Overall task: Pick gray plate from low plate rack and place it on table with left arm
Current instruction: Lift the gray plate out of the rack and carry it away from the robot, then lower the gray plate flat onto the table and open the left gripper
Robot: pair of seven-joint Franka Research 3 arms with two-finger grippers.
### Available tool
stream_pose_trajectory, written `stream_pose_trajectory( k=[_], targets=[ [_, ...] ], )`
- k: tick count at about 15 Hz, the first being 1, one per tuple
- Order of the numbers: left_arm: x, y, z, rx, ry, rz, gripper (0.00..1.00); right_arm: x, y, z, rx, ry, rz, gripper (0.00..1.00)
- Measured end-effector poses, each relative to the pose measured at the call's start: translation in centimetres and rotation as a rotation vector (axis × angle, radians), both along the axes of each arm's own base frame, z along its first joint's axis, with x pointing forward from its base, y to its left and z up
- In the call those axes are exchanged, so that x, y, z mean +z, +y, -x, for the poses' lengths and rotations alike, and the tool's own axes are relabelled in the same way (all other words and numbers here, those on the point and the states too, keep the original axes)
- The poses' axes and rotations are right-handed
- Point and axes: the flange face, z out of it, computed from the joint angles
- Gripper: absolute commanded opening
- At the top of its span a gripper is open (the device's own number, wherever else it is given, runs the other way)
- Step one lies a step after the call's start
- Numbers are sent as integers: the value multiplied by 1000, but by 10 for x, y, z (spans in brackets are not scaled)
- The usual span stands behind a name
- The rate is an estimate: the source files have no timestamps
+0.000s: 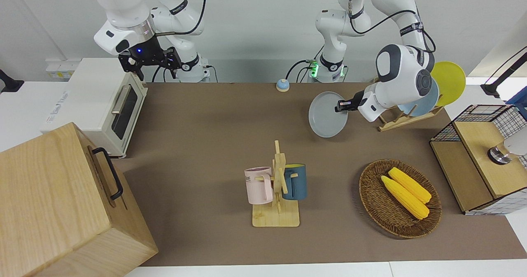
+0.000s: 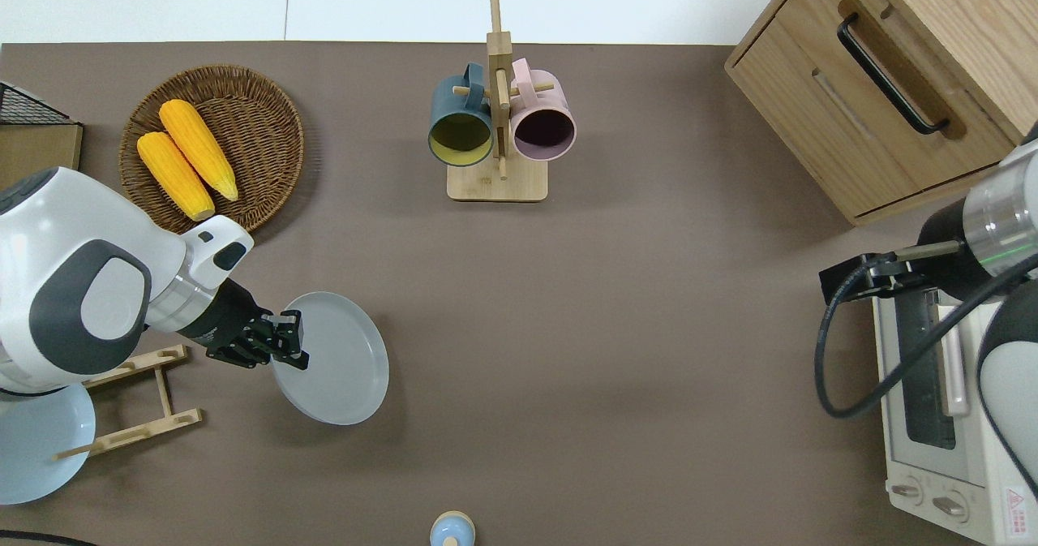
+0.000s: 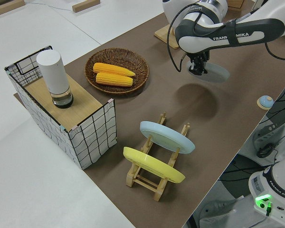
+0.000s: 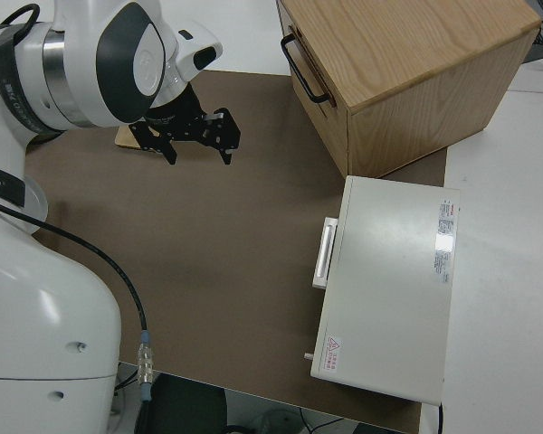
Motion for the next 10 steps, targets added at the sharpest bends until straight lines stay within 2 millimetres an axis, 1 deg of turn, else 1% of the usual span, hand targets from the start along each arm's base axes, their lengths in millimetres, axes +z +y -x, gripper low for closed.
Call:
stream_pose_trajectory(
  k=[4,9,10],
  targets=[
    [-13,-4,3,-4,12,-5,0,0,0,0,0,0,0,983],
    [-19,-6,3,-3,8,-10,0,0,0,0,0,0,0,983],
    [-21,-7,3,-3,6,-12,53,0,0,0,0,0,0,983]
  ],
)
